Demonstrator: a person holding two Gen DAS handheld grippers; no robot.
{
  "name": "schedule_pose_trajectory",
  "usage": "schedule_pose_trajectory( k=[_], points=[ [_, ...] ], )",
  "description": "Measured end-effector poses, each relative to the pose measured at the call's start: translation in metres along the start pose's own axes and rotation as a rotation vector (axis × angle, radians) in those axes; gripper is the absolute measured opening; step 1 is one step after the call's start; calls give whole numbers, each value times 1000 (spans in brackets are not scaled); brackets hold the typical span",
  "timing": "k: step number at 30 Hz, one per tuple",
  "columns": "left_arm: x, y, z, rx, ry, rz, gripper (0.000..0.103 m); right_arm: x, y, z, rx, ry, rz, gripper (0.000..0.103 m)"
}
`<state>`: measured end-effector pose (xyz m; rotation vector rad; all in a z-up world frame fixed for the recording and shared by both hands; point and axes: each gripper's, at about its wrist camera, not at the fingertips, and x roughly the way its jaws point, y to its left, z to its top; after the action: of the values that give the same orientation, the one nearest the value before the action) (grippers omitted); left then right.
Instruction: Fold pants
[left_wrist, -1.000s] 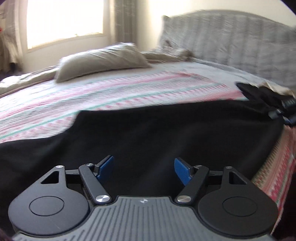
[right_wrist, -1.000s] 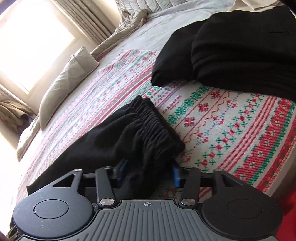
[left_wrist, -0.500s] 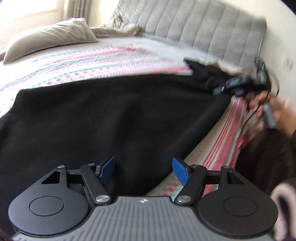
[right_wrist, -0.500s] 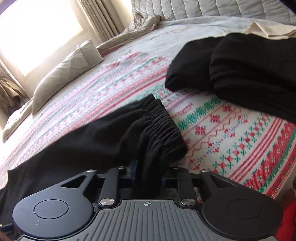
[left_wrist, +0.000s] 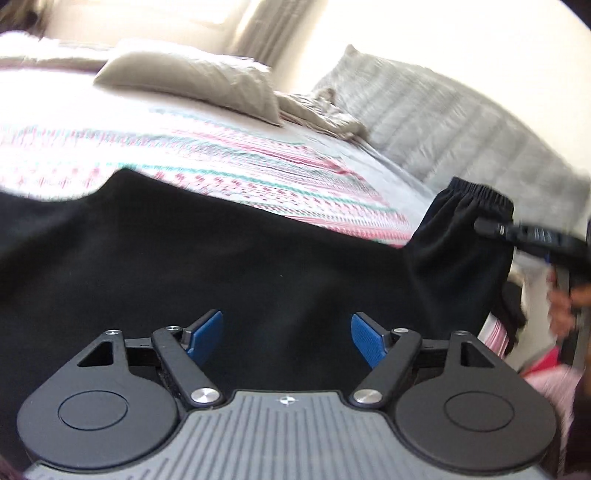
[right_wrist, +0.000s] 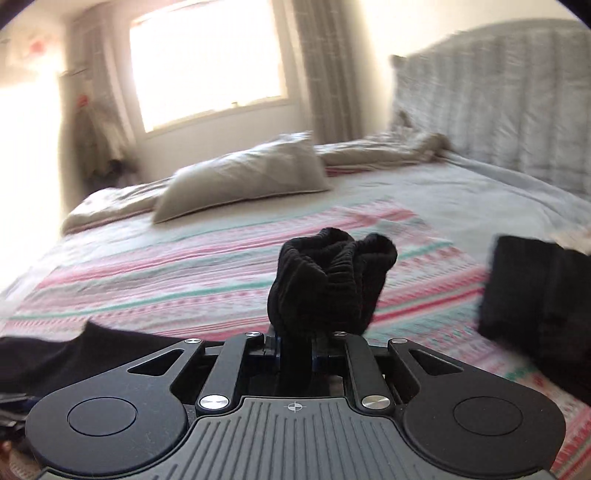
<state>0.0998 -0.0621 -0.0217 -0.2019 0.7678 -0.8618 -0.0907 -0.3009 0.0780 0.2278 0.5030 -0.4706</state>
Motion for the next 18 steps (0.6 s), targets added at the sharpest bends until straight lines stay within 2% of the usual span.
schedule_pose_trajectory(
  k=[5, 11, 15, 17, 18],
  points=[
    [1, 20, 0, -179, -13, -44, 87, 27, 68, -15, -144, 54, 130, 14],
    [5, 33, 1, -321, -8, -116, 87, 60, 126, -57, -279, 185, 239, 15],
    [14, 36, 2, -362, 30, -154, 86, 76, 147, -89, -393, 262, 252, 25],
    [19, 34, 4, -372, 48, -169, 86, 74, 150, -98, -432, 276, 271, 34],
    [22, 34, 5, -380, 57, -183, 86, 72, 150, -100, -447, 275, 294, 46]
  ],
)
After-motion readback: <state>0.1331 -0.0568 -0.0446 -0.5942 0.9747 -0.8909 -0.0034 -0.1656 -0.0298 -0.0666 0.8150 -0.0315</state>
